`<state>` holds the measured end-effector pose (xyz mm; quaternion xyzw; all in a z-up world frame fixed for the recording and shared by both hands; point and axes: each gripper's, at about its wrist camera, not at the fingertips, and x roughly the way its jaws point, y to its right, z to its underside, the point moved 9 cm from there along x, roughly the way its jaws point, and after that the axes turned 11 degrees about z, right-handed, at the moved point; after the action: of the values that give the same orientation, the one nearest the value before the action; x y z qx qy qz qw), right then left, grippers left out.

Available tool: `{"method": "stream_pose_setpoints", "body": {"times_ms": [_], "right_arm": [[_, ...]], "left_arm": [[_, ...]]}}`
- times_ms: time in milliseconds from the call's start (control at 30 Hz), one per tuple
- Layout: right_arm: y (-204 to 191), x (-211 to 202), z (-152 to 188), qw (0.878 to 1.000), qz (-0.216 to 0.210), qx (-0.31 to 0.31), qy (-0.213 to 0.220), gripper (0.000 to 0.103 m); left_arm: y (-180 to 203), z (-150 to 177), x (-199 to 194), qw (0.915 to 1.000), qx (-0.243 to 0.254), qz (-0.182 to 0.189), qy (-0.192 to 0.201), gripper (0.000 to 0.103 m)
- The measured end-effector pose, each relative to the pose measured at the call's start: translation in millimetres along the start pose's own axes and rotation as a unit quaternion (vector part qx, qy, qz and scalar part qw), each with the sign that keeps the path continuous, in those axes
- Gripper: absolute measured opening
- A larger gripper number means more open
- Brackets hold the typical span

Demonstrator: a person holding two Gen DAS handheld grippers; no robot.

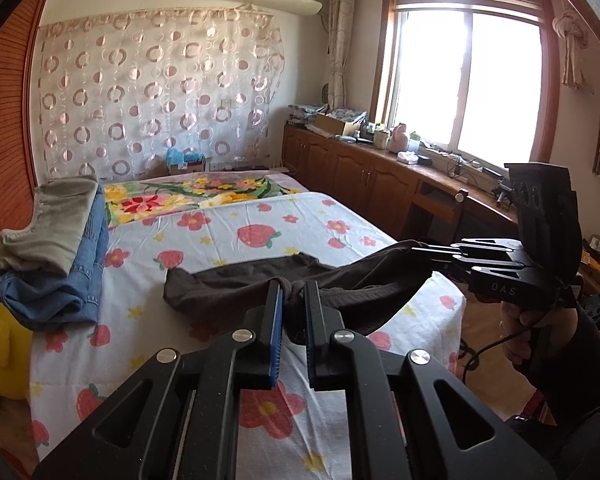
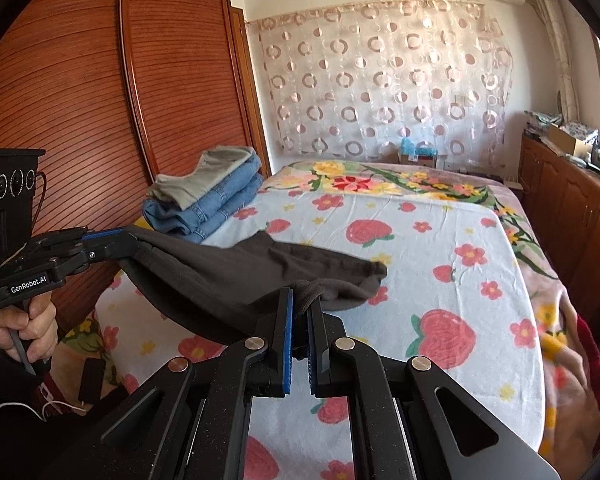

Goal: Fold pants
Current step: 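Lower the shorts end over the other half with the right tool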

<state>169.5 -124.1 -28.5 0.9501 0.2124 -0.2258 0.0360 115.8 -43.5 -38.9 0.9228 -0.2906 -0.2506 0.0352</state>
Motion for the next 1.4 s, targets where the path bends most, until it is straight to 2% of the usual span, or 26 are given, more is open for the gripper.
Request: {"method": "stream_pose_setpoints", "body": {"times_ms": [200,500,633,967,1400], "right_arm": [[-0.3,-2.8,1.4,1.000,-0.001,-0.002,0.004,0.006],[1.6,30.6,8.7,1.000,-0.002,0.002,-0.025,0.005],[0.9,44.9,1.8,1.000,-0.003,0.003,-0.027,0.005],[3.9,76.8,-27.9,1.000,0.020,0.001,-0.008,0.005],[3.2,137.5,-28.1,0.998,0.033,0.001,-0.049,0.005]], "left_arm": [[-1.8,2.3,3.7,1.0000,0.001,-0.001,-0.004,0.010],[-25.5,28.8,29.2,0.9987,-0.032,-0.010,-0.039,0.010],[-32.5,24.3,32.9,0.9986,-0.037,-0.016,-0.035,0.010],[-50.4,-11.3,46.0,0.9990,-0.026,-0.034,-0.009,0.010],[-80.6,-0.7,75.7,0.9965,-0.047,-0.056,-0.041,0.012]]}}
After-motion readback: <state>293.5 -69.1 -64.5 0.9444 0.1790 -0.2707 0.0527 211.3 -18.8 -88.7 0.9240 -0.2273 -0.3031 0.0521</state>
